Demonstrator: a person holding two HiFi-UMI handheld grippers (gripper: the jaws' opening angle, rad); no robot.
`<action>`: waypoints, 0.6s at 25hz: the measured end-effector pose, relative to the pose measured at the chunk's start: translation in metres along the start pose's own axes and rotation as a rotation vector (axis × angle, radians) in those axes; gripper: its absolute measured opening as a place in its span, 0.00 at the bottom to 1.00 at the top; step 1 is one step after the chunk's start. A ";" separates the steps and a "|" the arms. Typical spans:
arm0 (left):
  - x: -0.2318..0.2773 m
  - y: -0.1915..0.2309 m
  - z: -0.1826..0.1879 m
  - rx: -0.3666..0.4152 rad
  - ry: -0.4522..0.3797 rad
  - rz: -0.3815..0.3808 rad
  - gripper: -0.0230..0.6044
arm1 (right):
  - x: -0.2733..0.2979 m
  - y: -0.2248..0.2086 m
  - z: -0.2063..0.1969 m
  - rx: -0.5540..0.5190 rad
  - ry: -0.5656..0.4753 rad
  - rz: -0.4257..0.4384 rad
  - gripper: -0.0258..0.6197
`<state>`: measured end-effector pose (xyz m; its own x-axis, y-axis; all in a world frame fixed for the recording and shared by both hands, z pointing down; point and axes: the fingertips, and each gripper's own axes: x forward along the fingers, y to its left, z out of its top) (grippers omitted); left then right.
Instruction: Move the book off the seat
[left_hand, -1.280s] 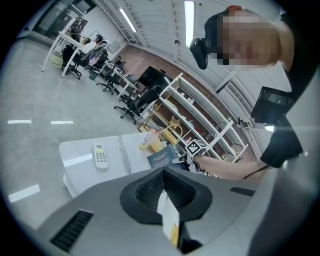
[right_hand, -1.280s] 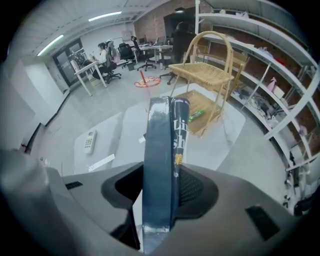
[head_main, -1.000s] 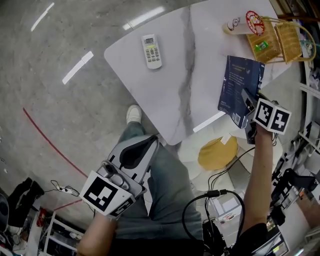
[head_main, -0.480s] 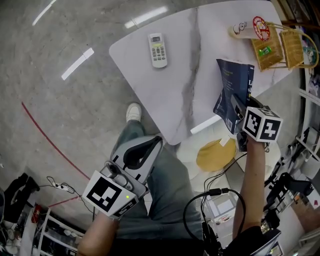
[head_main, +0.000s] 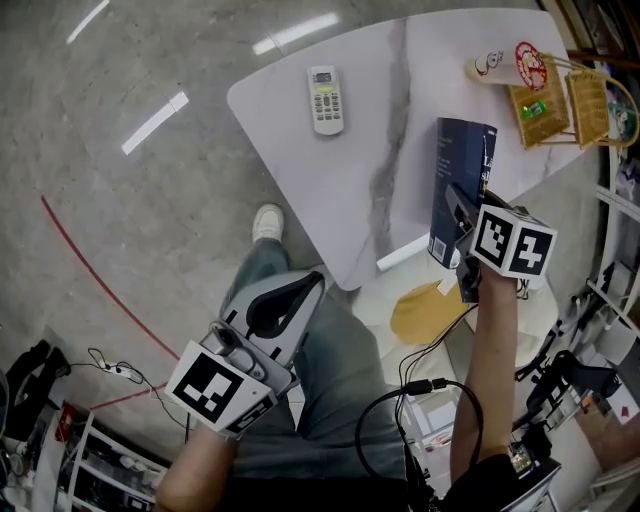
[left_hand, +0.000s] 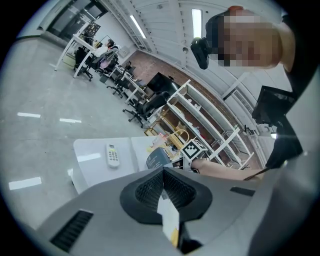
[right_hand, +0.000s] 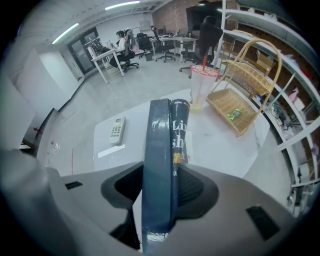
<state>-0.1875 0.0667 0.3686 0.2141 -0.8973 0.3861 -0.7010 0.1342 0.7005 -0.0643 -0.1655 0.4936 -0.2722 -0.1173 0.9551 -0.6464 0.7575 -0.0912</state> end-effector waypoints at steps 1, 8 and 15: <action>-0.001 0.001 0.000 -0.002 0.001 0.000 0.05 | 0.002 0.005 -0.001 -0.005 0.001 -0.001 0.32; -0.010 0.010 0.000 -0.015 -0.007 0.014 0.05 | 0.020 0.036 -0.008 -0.067 0.006 -0.036 0.33; -0.018 0.015 -0.002 -0.015 -0.016 0.019 0.05 | 0.037 0.056 -0.019 -0.121 0.012 -0.069 0.36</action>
<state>-0.2004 0.0853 0.3733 0.1897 -0.9011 0.3899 -0.6946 0.1575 0.7019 -0.0966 -0.1152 0.5288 -0.2209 -0.1648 0.9613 -0.5727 0.8197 0.0089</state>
